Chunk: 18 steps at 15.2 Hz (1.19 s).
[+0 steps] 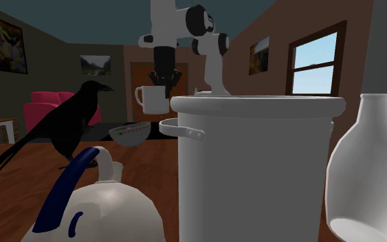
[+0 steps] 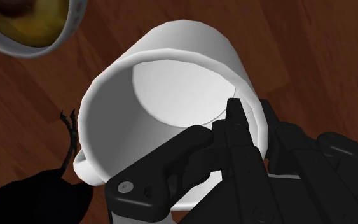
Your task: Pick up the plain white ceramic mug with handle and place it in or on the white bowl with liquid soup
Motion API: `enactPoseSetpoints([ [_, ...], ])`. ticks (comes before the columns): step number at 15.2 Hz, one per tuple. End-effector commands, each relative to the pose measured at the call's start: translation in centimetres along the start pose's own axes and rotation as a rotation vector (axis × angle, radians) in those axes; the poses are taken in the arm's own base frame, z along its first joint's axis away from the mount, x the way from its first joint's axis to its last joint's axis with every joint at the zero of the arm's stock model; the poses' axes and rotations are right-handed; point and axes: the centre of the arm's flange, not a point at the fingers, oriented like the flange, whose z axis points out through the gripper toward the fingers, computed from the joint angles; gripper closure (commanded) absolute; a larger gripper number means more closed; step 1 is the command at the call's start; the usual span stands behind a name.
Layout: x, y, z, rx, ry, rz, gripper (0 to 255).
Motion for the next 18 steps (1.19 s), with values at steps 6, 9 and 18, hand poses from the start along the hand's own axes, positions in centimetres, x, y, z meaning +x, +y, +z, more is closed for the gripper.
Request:
enactPoseSetpoints([
  [6,-3.6,8.4,-0.4,0.001,0.001,-0.002,255],
  [9,-5.1,12.1,-0.6,0.001,0.001,-0.002,255],
  [18,-9.1,21.4,-0.3,0.001,0.001,-0.002,255],
])
